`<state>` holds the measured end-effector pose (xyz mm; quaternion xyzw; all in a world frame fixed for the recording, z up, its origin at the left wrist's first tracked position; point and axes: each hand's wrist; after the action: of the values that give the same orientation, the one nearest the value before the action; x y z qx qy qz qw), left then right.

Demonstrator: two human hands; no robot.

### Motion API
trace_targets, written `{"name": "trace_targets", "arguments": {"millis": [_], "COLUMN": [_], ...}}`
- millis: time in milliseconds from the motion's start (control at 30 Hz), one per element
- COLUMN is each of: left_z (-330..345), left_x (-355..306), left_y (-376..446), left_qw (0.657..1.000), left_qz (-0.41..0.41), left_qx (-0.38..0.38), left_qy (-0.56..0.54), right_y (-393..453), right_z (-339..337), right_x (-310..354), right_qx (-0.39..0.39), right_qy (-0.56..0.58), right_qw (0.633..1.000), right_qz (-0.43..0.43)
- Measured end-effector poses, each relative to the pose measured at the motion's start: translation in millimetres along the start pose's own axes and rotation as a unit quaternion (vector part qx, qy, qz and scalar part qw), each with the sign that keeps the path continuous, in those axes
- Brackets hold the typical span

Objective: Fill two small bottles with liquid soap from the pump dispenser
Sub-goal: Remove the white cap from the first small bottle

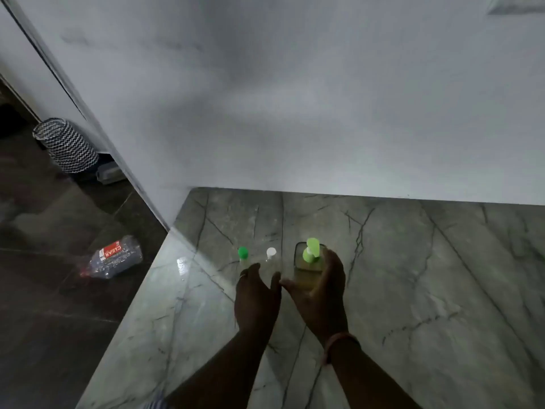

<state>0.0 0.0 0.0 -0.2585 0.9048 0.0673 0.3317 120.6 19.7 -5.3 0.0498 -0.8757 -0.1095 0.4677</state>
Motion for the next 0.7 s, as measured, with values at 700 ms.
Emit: {"name": "trace_targets", "arguments": {"millis": [700], "left_z": [69], "left_x": [55], "left_y": [31], "left_qw": [0.991], "left_qz": [0.123], "left_qx": [-0.048], "left_qy": [-0.018], "right_y": [14], "right_z": [63], "right_x": [-74], "right_qx": [-0.112], "right_qy": [0.165], "right_qw": [0.979], "right_qz": [-0.041]}}
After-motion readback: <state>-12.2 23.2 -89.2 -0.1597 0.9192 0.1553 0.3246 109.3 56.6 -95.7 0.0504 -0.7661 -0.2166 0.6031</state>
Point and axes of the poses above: each hand's wrist, its own y-axis towards the middle knuckle, its own z-axis out of the palm, x = y × z, and after that the axes turned 3 degrees about x, right-handed
